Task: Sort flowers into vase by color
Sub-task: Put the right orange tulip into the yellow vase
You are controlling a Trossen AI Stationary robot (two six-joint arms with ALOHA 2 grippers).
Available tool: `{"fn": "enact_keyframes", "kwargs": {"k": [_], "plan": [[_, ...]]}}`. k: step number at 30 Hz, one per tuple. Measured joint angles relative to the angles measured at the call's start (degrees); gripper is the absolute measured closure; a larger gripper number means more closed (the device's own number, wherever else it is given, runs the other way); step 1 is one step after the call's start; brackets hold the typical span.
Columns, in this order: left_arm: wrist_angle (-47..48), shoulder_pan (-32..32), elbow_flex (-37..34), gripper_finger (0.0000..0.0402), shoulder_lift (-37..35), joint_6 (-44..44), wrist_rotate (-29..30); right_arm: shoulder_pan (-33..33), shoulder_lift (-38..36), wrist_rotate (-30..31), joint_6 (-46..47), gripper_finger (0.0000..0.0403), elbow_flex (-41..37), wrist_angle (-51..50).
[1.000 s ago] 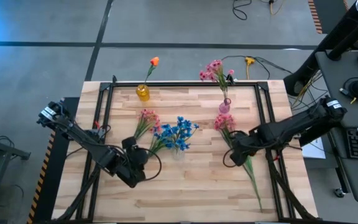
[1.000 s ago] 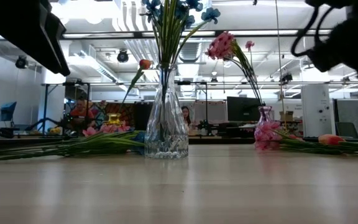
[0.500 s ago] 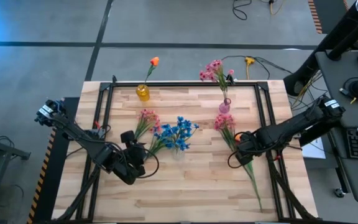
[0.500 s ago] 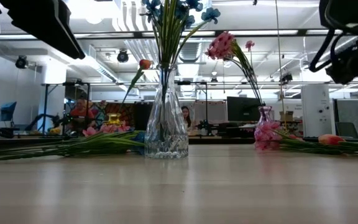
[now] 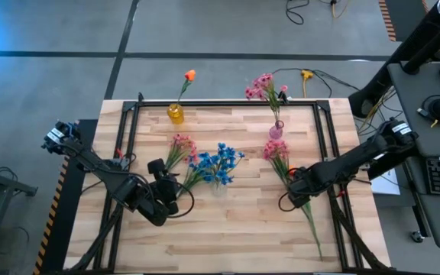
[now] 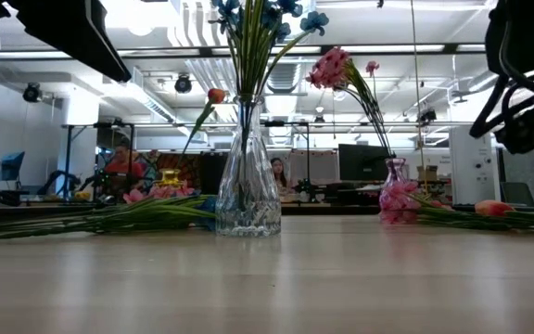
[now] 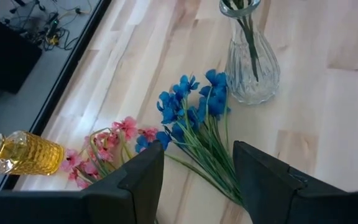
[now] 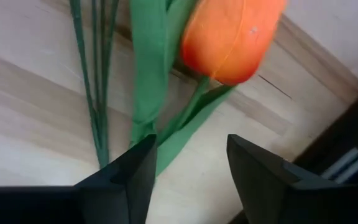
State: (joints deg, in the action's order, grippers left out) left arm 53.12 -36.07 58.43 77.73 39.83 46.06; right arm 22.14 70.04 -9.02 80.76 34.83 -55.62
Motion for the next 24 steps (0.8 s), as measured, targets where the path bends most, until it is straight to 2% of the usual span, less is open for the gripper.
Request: {"fn": "enact_keyframes", "kwargs": {"k": [8, 24], "plan": [[-0.2, 0.0, -0.1, 0.0226, 0.0, 0.1, 0.1, 0.0, 0.5, 0.0, -0.2, 0.0259, -3.9, 6.7], [-0.6, 0.1, -0.1, 0.0226, 0.0, 0.1, 0.6, 0.0, -0.2, 1.8, -0.5, 0.0384, -3.4, 6.8]]}}
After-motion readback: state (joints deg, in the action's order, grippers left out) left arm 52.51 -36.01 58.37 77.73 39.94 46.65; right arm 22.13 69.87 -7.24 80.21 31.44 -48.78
